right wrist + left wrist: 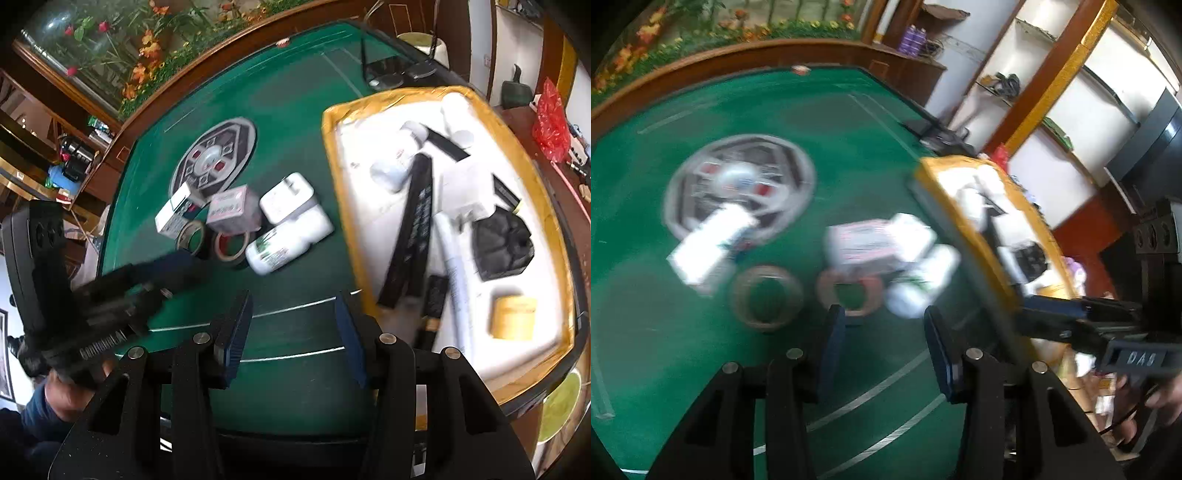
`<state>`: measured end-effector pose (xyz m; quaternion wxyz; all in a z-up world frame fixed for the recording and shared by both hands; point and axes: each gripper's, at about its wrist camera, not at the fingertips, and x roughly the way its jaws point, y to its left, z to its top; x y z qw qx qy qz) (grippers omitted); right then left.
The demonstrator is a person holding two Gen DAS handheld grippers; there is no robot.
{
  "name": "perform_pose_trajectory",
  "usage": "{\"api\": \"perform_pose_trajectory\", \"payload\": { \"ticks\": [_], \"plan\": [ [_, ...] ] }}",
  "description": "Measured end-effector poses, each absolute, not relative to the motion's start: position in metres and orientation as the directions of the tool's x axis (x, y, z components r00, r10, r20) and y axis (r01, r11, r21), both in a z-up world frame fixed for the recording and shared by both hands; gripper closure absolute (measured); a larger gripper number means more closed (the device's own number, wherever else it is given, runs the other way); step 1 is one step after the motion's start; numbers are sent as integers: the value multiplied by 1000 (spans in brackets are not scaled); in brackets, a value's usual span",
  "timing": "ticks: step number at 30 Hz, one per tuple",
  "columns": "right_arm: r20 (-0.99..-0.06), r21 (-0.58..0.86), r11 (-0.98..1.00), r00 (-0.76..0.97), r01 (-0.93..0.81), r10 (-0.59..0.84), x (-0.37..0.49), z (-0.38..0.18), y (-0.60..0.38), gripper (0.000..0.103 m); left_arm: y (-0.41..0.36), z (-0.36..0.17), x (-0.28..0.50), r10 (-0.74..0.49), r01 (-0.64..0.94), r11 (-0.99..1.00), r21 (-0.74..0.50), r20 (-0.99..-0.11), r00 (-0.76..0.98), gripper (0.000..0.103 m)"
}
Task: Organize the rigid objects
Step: 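Move both tools back to the table and grasp the blue-white box with the left tool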
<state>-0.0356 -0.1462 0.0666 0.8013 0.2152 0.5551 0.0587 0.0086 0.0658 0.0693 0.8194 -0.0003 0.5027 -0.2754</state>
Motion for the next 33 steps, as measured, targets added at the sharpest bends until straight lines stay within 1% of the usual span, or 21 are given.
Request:
{"api": "perform_pose_trajectory", "payload": {
  "ticks": [4, 6, 8, 12, 13, 14, 15, 17, 18, 19, 21, 22, 25, 26, 33],
  "plan": [
    [-867, 420, 893, 363, 160, 343, -39, 58, -134, 56, 109, 71, 32, -358, 416, 892, -178, -839, 409, 57],
    [-868, 424, 891, 356, 166, 346, -41, 55, -128, 56, 122, 69, 48, -323, 413, 900, -139, -848, 419, 47],
    [-870, 422, 892, 352, 164, 346, -43, 54, -124, 56, 125, 64, 62, -304, 424, 899, -110, -854, 422, 46],
    [-872, 411, 897, 357, 164, 334, -46, 57, -122, 56, 117, 46, 85, -291, 474, 875, -94, -886, 362, 45],
    [-873, 407, 898, 358, 166, 330, -47, 58, -123, 56, 113, 41, 89, -271, 491, 869, -62, -889, 368, 40],
    [-875, 404, 899, 358, 169, 326, -48, 59, -125, 56, 108, 40, 91, -239, 502, 865, 4, -877, 417, 37],
    [-877, 400, 900, 358, 173, 321, -48, 59, -126, 56, 104, 35, 94, -222, 512, 859, 26, -881, 417, 37],
    [-878, 397, 901, 357, 173, 318, -48, 60, -127, 56, 101, 25, 104, -243, 530, 848, -12, -897, 369, 37],
    [-878, 396, 902, 359, 170, 318, -48, 61, -128, 56, 101, 21, 108, -252, 523, 852, -22, -893, 374, 38],
    [-877, 396, 903, 359, 165, 319, -46, 62, -128, 56, 101, 18, 112, -235, 509, 861, -5, -891, 388, 38],
    [-876, 394, 908, 359, 146, 322, -40, 63, -126, 56, 102, 8, 117, -216, 487, 874, -10, -903, 371, 63],
    [-874, 395, 908, 360, 139, 326, -39, 64, -126, 56, 106, 10, 116, -221, 464, 886, -17, -895, 388, 69],
    [-867, 400, 912, 357, 86, 347, -22, 68, -118, 56, 114, 11, 106, -196, 431, 902, -10, -901, 388, 69],
    [-864, 396, 916, 360, 54, 352, -13, 71, -114, 56, 118, 12, 99, -177, 416, 909, -14, -918, 356, 69],
    [-854, 357, 930, 372, -90, 364, 68, 81, -95, 56, 151, 16, 35, -166, 327, 944, -45, -922, 351, 69]
  ]
}}
